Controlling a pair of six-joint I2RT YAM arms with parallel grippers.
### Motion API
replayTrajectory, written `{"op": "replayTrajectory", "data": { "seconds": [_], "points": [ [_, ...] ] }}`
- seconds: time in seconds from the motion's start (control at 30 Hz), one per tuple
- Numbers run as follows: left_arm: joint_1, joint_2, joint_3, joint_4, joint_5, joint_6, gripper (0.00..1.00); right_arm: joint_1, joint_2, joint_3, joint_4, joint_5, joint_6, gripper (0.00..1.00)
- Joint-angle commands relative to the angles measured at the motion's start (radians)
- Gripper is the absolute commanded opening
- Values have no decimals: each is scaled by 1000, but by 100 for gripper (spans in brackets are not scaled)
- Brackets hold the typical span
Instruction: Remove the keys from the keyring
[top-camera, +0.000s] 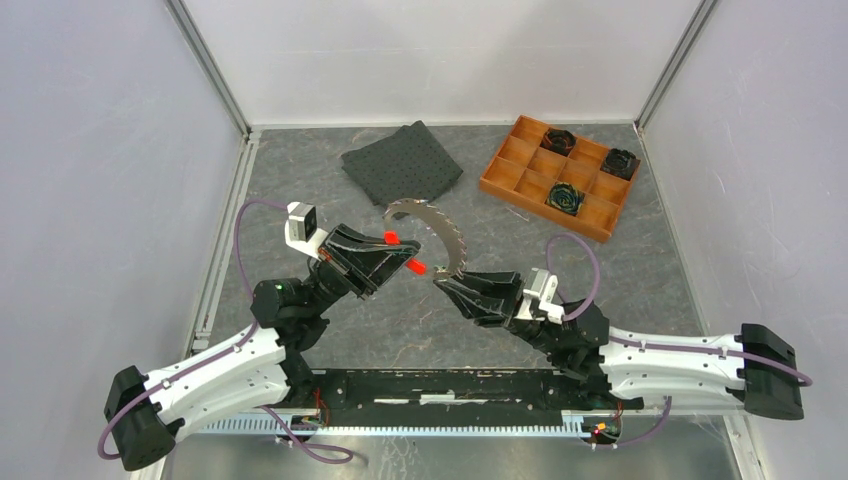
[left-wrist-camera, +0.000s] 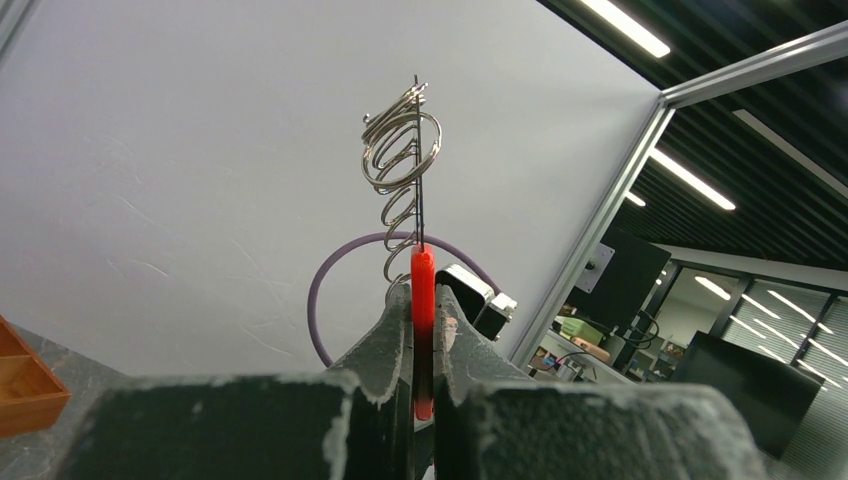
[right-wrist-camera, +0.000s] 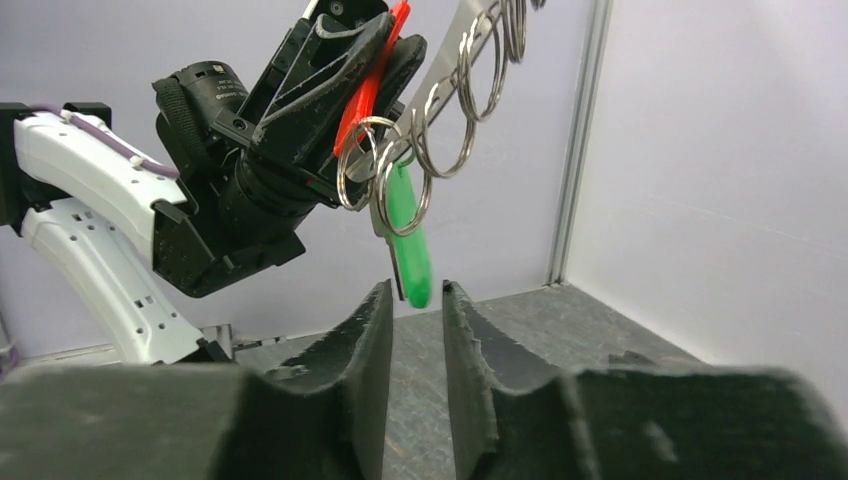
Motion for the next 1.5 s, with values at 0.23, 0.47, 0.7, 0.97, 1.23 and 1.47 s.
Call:
{"op": "replayTrajectory", "data": {
  "seconds": [0.23,0.47,0.7,0.97,1.23,1.47],
  "points": [
    [0,-9,31,49,34,-45,2,-35,29,66,98,-11,5,4],
    [0,-10,65,-28,122,-44,2,-122,30,122,81,-258,40,1],
    [0,-9,93,-87,191,-70,2,-137,20,216,-61,-503,-42,3],
    [0,13,128,-194,225,-80,2,-136,-40,260,-179,-498,-190,14],
    [0,26,128,-240,188,-80,2,-136,-77,255,-118,-458,-281,42],
    [0,5,148,-329,131,33,2,-136,-97,263,-83,-567,-225,52]
  ]
}}
